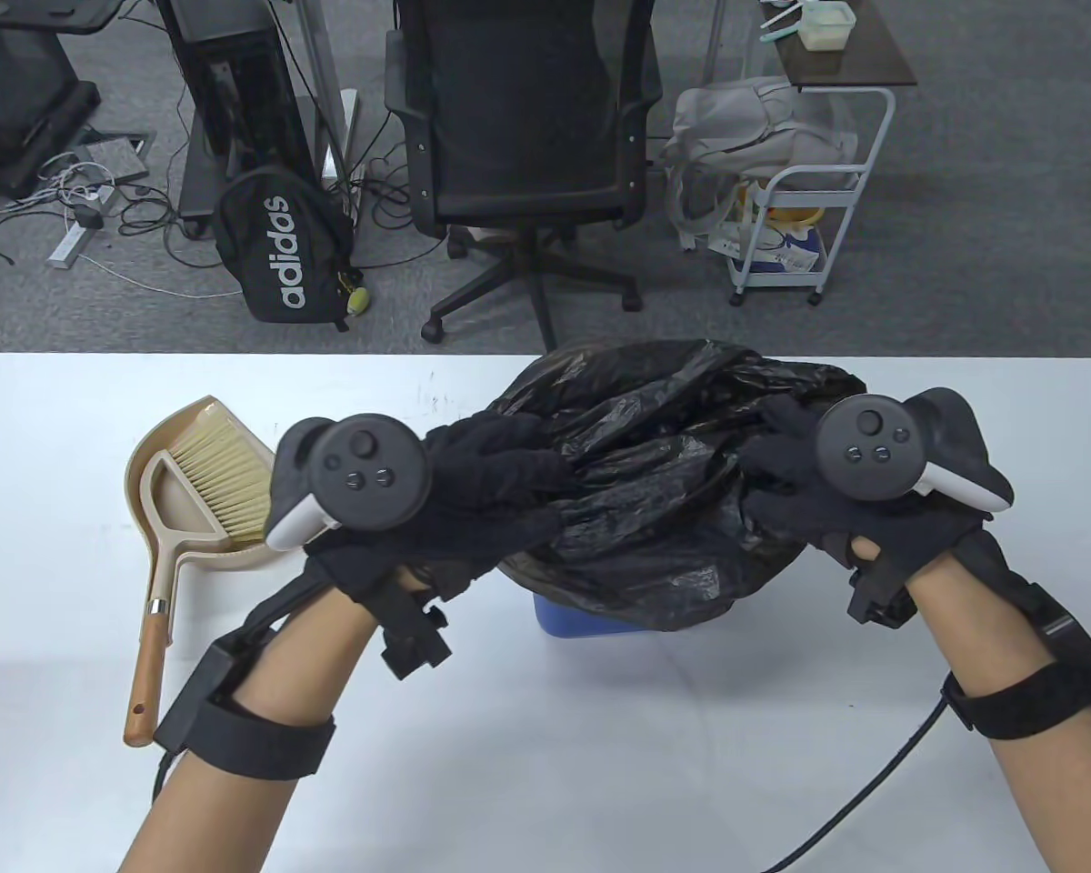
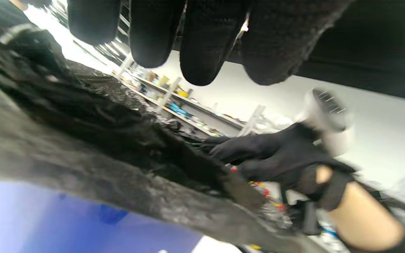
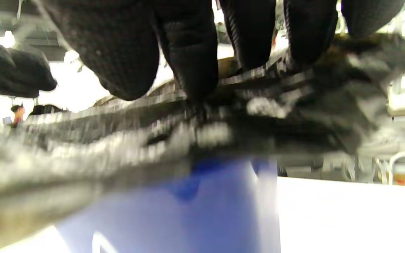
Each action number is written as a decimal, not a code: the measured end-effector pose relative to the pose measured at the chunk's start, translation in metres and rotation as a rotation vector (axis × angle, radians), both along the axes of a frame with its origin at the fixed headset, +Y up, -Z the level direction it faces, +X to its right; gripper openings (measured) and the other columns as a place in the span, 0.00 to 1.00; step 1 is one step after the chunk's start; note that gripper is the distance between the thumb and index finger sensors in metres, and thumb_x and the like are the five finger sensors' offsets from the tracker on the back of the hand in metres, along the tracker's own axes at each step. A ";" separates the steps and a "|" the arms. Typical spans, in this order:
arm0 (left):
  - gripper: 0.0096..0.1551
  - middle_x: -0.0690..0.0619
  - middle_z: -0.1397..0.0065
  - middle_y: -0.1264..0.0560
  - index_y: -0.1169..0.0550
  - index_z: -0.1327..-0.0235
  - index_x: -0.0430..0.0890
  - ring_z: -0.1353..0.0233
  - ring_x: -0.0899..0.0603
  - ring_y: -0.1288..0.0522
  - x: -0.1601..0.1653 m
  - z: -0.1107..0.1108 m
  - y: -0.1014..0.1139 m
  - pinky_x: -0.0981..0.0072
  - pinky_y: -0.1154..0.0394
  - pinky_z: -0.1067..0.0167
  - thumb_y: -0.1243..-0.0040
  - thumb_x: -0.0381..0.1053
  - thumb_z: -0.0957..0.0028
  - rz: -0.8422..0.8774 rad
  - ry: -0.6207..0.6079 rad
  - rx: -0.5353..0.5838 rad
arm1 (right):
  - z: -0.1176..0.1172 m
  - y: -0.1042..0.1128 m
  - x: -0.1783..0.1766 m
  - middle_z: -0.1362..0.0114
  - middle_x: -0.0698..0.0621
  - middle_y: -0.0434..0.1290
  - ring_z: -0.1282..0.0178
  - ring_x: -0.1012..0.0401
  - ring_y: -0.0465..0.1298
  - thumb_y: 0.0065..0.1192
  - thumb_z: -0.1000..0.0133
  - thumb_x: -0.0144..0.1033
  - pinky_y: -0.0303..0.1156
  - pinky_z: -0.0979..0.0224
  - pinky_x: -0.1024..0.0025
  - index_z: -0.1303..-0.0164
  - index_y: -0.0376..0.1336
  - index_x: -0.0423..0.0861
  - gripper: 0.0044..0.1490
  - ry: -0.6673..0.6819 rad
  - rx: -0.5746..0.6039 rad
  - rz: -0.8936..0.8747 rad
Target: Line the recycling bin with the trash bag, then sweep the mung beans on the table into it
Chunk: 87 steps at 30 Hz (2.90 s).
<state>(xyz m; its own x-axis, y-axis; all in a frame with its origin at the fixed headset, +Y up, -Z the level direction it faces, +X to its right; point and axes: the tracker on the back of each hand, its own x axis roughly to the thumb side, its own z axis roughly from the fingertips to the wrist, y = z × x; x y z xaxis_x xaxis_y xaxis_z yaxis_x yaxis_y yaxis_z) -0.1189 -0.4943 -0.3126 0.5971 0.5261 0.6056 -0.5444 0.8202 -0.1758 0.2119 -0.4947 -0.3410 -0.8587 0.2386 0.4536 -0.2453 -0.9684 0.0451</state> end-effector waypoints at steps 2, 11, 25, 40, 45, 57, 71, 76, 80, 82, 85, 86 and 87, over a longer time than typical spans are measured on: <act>0.33 0.31 0.22 0.26 0.16 0.33 0.37 0.24 0.14 0.33 0.017 -0.010 -0.004 0.17 0.40 0.31 0.28 0.54 0.46 -0.074 0.049 0.037 | -0.004 0.009 0.002 0.22 0.30 0.69 0.26 0.25 0.66 0.70 0.46 0.43 0.59 0.31 0.23 0.34 0.75 0.40 0.32 -0.035 0.048 -0.021; 0.59 0.27 0.12 0.64 0.35 0.12 0.40 0.25 0.07 0.68 0.048 -0.059 -0.055 0.12 0.52 0.31 0.29 0.68 0.51 -0.418 0.091 -0.249 | -0.047 -0.037 -0.004 0.15 0.22 0.42 0.23 0.20 0.54 0.73 0.49 0.50 0.59 0.31 0.24 0.14 0.57 0.44 0.54 -0.121 -0.102 0.104; 0.55 0.31 0.13 0.70 0.40 0.12 0.36 0.24 0.08 0.66 0.037 -0.079 -0.080 0.13 0.51 0.30 0.31 0.61 0.45 -0.302 0.080 -0.376 | -0.070 -0.069 -0.003 0.15 0.21 0.35 0.23 0.19 0.51 0.71 0.46 0.49 0.60 0.30 0.27 0.11 0.49 0.41 0.57 -0.091 -0.384 0.079; 0.59 0.31 0.10 0.61 0.35 0.12 0.41 0.24 0.08 0.70 0.019 -0.057 -0.048 0.11 0.56 0.32 0.32 0.70 0.51 -0.088 -0.040 -0.221 | -0.034 -0.026 -0.009 0.14 0.24 0.36 0.23 0.17 0.43 0.64 0.48 0.60 0.51 0.30 0.19 0.13 0.56 0.39 0.57 0.105 -0.189 -0.070; 0.64 0.30 0.10 0.64 0.42 0.10 0.43 0.24 0.09 0.72 0.031 -0.039 -0.061 0.11 0.57 0.31 0.28 0.70 0.54 -0.306 -0.089 -0.201 | -0.021 -0.048 -0.007 0.15 0.23 0.31 0.23 0.16 0.37 0.67 0.51 0.62 0.47 0.29 0.18 0.09 0.45 0.39 0.68 0.149 -0.288 0.043; 0.59 0.28 0.11 0.59 0.40 0.12 0.42 0.23 0.11 0.68 0.032 -0.019 -0.078 0.13 0.54 0.31 0.30 0.66 0.51 -0.437 -0.064 -0.015 | -0.003 -0.067 -0.004 0.15 0.25 0.31 0.23 0.17 0.41 0.68 0.49 0.55 0.51 0.29 0.21 0.11 0.47 0.41 0.61 0.133 -0.162 0.179; 0.53 0.29 0.10 0.60 0.34 0.12 0.42 0.20 0.10 0.62 0.024 -0.057 -0.032 0.13 0.52 0.29 0.33 0.66 0.47 -0.218 -0.004 -0.163 | -0.039 -0.020 -0.011 0.13 0.24 0.40 0.22 0.18 0.48 0.64 0.44 0.52 0.54 0.30 0.21 0.14 0.57 0.43 0.49 0.002 -0.076 0.000; 0.64 0.29 0.17 0.76 0.52 0.09 0.43 0.24 0.08 0.70 0.037 -0.088 -0.065 0.13 0.53 0.29 0.31 0.65 0.47 -0.364 0.040 -0.374 | -0.068 -0.045 -0.019 0.15 0.23 0.32 0.23 0.16 0.46 0.67 0.45 0.52 0.54 0.29 0.21 0.10 0.46 0.47 0.56 -0.056 -0.229 0.067; 0.60 0.31 0.20 0.80 0.54 0.10 0.43 0.27 0.07 0.72 0.039 -0.096 -0.079 0.15 0.50 0.29 0.32 0.57 0.42 -0.352 0.082 -0.398 | -0.077 -0.056 -0.018 0.16 0.21 0.31 0.24 0.16 0.50 0.70 0.45 0.49 0.56 0.30 0.23 0.10 0.47 0.46 0.57 -0.087 -0.296 0.046; 0.58 0.29 0.21 0.80 0.53 0.10 0.42 0.27 0.07 0.71 0.037 -0.097 -0.080 0.16 0.49 0.29 0.31 0.54 0.42 -0.314 0.133 -0.415 | -0.079 -0.062 -0.017 0.17 0.21 0.31 0.24 0.17 0.51 0.69 0.45 0.48 0.58 0.30 0.25 0.10 0.47 0.44 0.56 -0.099 -0.325 0.067; 0.56 0.29 0.22 0.81 0.50 0.11 0.37 0.27 0.07 0.70 0.036 -0.099 -0.081 0.16 0.50 0.30 0.31 0.51 0.42 -0.299 0.172 -0.458 | -0.081 -0.070 -0.015 0.18 0.21 0.28 0.24 0.18 0.51 0.70 0.45 0.47 0.59 0.30 0.28 0.11 0.46 0.42 0.58 -0.112 -0.346 0.070; 0.56 0.29 0.22 0.81 0.50 0.11 0.36 0.27 0.07 0.68 0.036 -0.099 -0.082 0.16 0.49 0.30 0.31 0.51 0.42 -0.303 0.182 -0.459 | -0.081 -0.071 -0.015 0.18 0.21 0.28 0.24 0.18 0.51 0.70 0.45 0.47 0.59 0.30 0.28 0.11 0.45 0.41 0.58 -0.114 -0.346 0.071; 0.56 0.28 0.22 0.80 0.50 0.11 0.36 0.26 0.07 0.68 0.037 -0.099 -0.082 0.17 0.49 0.30 0.31 0.51 0.42 -0.305 0.191 -0.456 | -0.081 -0.072 -0.015 0.18 0.20 0.28 0.24 0.19 0.51 0.69 0.45 0.47 0.60 0.30 0.29 0.11 0.45 0.41 0.58 -0.111 -0.346 0.066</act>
<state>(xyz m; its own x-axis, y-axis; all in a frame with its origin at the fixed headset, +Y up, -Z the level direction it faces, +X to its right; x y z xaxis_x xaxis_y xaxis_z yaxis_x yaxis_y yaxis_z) -0.0824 -0.5761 -0.4115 0.8388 0.4959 0.2247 -0.3524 0.8091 -0.4703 0.1966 -0.5670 -0.4225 -0.9168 0.3038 0.2592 -0.2042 -0.9145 0.3494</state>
